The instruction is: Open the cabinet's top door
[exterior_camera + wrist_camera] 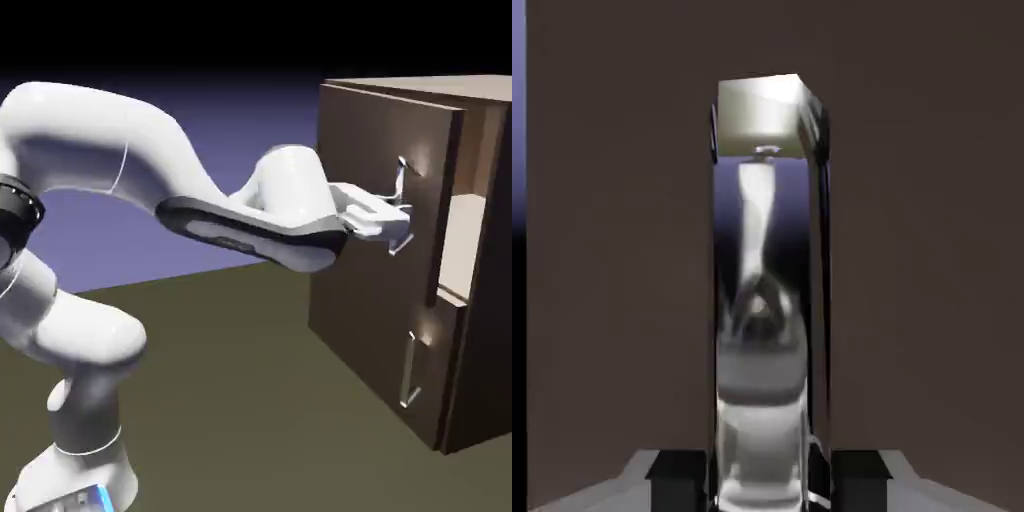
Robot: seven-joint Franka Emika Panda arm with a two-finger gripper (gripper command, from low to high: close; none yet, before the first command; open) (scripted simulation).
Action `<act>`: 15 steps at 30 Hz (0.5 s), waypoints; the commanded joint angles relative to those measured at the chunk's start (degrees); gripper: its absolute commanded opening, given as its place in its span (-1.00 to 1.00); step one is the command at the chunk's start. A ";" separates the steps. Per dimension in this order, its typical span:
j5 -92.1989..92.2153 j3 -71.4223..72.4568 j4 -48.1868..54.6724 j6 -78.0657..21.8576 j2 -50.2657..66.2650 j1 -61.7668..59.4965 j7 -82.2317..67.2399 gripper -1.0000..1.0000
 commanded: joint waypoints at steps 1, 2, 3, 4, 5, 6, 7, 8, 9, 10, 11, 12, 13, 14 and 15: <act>0.56 1.93 -0.71 -0.04 0.14 -2.07 0.60 -1.00; 1.16 3.87 -1.42 -0.11 0.20 -4.14 1.09 -1.00; 1.67 5.83 -2.07 -0.16 0.25 -6.22 1.65 -1.00; 1.93 7.78 -2.58 -0.14 0.39 -8.29 2.47 -1.00; 1.80 9.74 -2.90 -0.04 0.69 -10.37 3.71 -1.00; 1.27 11.70 -3.02 0.14 1.15 -12.45 5.37 -1.00; 0.54 13.67 -3.03 0.38 1.69 -14.52 7.26 -1.00; -0.25 15.64 -3.00 0.64 2.21 -16.60 9.20 -1.00; -0.90 17.62 -3.02 0.91 2.64 -18.67 11.01 -1.00; -1.24 19.61 -3.17 1.15 2.88 -20.75 12.49 -1.00; -1.02 21.63 -3.57 1.34 2.79 -22.83 13.40 -1.00; 0.09 23.66 -4.35 1.43 2.21 -24.90 13.37 -1.00; 2.37 25.64 -5.64 1.37 0.98 -26.87 12.07 -1.00; 4.86 27.23 -6.96 1.25 -0.38 -28.44 10.36 -1.00; 7.35 28.84 -8.26 1.16 -1.76 -29.99 8.71 -1.00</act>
